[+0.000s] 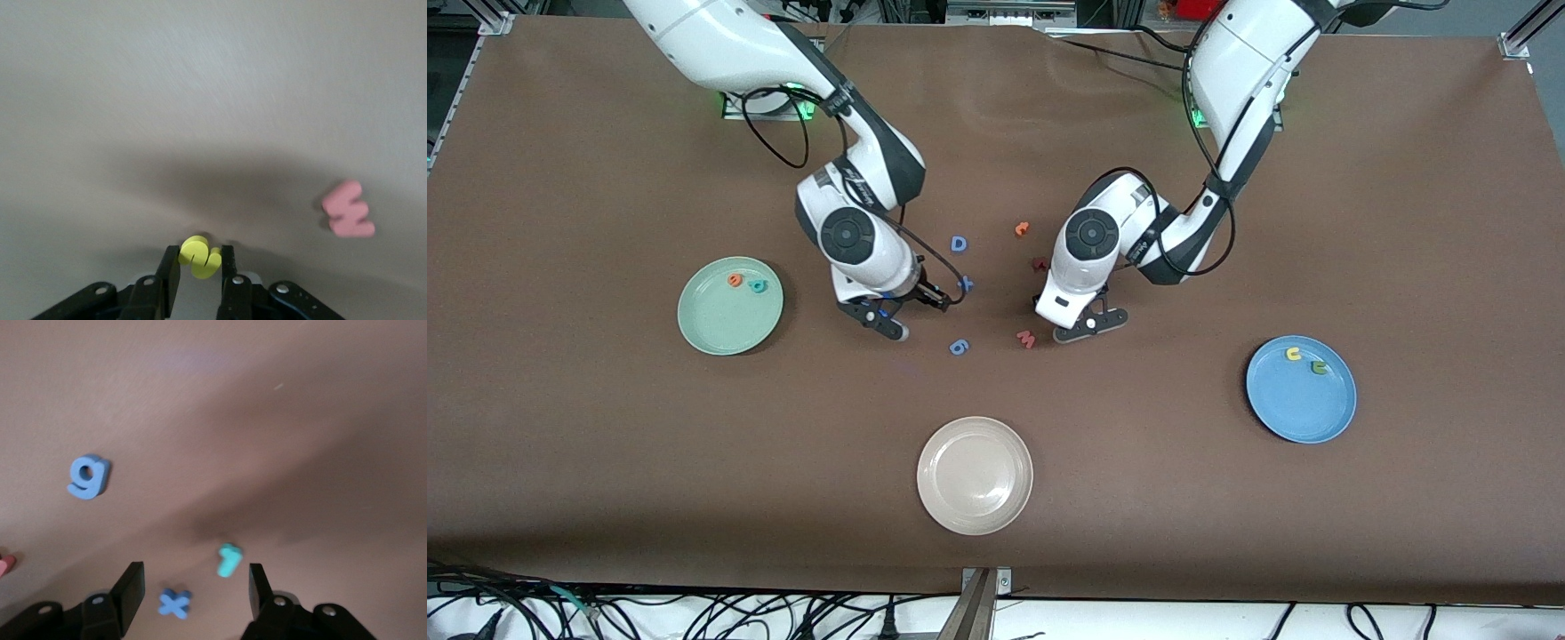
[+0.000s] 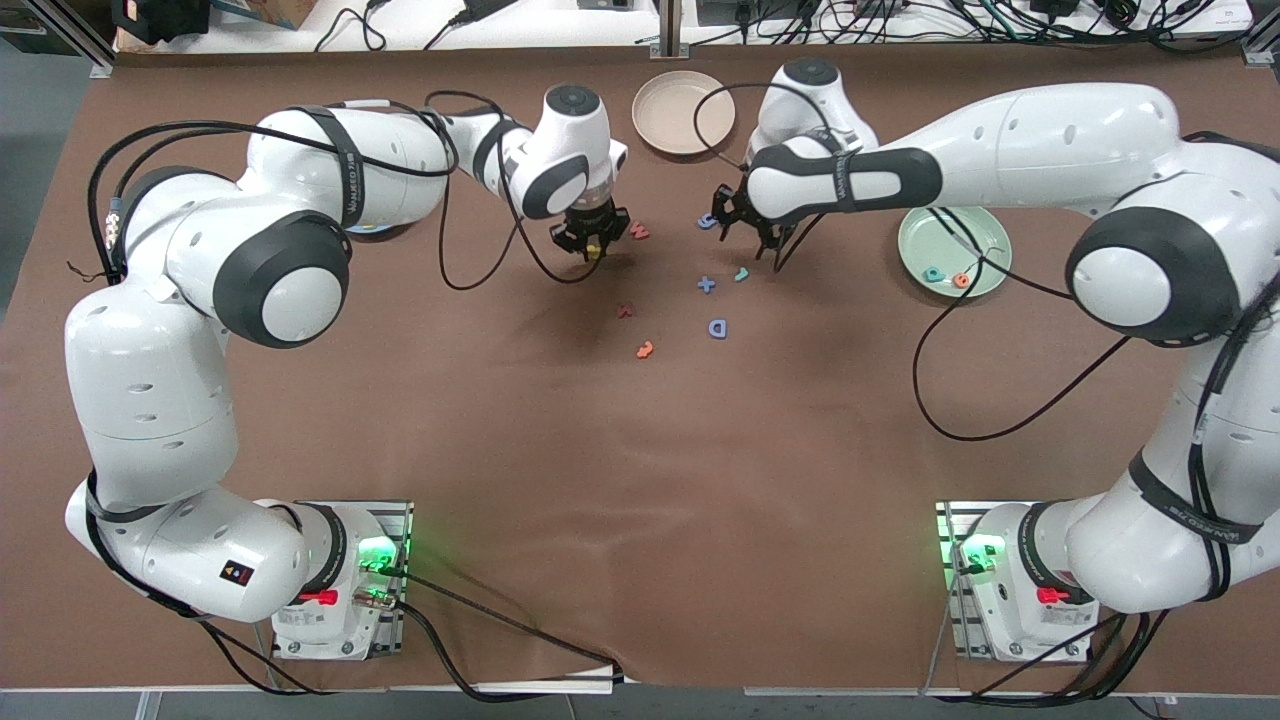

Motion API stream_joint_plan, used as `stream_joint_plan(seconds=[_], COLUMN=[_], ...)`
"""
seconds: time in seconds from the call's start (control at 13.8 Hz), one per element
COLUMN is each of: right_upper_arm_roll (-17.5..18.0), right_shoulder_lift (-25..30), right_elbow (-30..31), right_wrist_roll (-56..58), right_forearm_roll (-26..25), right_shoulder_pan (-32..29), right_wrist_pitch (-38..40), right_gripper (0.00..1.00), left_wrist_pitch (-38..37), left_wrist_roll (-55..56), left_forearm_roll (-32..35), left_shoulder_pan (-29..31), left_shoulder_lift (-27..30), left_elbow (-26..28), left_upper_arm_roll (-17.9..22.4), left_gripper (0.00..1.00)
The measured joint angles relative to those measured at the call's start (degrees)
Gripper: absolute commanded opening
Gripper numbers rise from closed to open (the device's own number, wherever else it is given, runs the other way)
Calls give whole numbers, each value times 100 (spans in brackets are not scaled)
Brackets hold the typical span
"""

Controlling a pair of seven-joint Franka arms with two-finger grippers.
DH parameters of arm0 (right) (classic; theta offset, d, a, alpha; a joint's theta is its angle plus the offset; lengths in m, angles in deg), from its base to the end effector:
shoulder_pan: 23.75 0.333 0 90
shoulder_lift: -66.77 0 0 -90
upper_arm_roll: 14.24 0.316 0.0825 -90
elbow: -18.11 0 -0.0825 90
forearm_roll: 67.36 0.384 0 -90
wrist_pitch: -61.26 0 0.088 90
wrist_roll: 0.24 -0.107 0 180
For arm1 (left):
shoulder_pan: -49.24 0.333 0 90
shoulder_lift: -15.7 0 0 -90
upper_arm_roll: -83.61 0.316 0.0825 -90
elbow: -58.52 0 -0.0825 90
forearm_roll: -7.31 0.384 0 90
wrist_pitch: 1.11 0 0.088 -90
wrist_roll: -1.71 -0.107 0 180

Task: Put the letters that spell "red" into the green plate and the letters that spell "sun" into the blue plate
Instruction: 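Grasp the yellow letter with the left gripper while the right gripper grasps teal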

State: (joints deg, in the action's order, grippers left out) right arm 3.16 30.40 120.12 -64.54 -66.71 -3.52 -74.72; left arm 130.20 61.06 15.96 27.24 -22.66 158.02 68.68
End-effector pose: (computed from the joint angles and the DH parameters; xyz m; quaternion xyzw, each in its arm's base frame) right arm 0.5297 0.3891 0.2122 -0.9611 0.2600 0.0771 0.0528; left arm 0.5358 -0.3814 0.1962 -0.9849 -0.1656 0.0493 0.0144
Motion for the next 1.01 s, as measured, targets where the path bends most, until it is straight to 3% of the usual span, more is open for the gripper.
stream_joint_plan(seconds=[0.51, 1.01], right_upper_arm_roll=[-113, -129], right_shoulder_lift=[-231, -234], right_elbow=[7, 138], right_wrist_roll=[-40, -105], right_forearm_roll=[-312, -402], right_shoulder_pan=[56, 81], right_wrist_pitch=[-83, 48], right_gripper=[71, 71], left_wrist_pitch=[-2030, -2529], left_wrist_roll=[-1564, -3597], left_forearm_roll=[0, 3], left_shoulder_pan=[1291, 2645], left_shoulder_lift=[-2, -23], left_elbow=[-1153, -1401], left_upper_arm_roll=[23, 57], left_gripper=[8, 10])
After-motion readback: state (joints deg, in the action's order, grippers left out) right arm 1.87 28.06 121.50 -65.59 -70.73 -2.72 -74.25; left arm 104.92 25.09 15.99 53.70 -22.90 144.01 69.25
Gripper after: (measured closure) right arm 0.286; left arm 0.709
